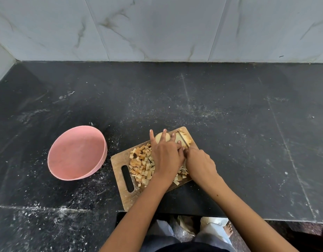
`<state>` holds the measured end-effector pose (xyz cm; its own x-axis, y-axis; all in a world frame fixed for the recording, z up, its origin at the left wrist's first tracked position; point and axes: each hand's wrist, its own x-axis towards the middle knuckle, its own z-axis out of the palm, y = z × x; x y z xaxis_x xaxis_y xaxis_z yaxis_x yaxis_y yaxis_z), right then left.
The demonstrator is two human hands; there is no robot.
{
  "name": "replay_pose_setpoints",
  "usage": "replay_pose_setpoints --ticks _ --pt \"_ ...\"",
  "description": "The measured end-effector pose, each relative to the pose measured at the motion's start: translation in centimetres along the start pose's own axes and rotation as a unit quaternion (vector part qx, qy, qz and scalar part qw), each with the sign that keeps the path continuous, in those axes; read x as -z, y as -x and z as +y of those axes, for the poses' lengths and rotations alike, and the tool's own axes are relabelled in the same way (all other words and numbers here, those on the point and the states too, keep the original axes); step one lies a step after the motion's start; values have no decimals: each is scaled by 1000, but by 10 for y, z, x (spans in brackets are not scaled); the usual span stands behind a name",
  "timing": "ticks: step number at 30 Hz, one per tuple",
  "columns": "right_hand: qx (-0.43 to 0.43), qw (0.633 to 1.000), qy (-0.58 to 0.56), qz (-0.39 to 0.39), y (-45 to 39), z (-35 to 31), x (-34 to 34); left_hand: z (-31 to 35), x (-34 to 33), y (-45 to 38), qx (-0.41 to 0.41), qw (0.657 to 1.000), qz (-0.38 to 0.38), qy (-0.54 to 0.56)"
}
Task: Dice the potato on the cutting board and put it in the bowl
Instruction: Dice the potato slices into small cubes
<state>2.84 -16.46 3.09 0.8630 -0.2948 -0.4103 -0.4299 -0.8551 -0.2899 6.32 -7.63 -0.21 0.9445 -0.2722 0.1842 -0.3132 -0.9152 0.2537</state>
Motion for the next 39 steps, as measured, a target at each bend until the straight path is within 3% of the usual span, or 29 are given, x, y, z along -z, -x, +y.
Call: replay_pose_setpoints --ticks 11,20,39 --pt "1 996 62 -59 44 43 -11 -1 -4 1 -10 1000 9 11" --pt "33 998 -59 11 40 37 11 -7 -2 4 -49 998 28 39" --pt "25 1000 9 4 -2 -4 3 -9 3 1 -27 999 17 39"
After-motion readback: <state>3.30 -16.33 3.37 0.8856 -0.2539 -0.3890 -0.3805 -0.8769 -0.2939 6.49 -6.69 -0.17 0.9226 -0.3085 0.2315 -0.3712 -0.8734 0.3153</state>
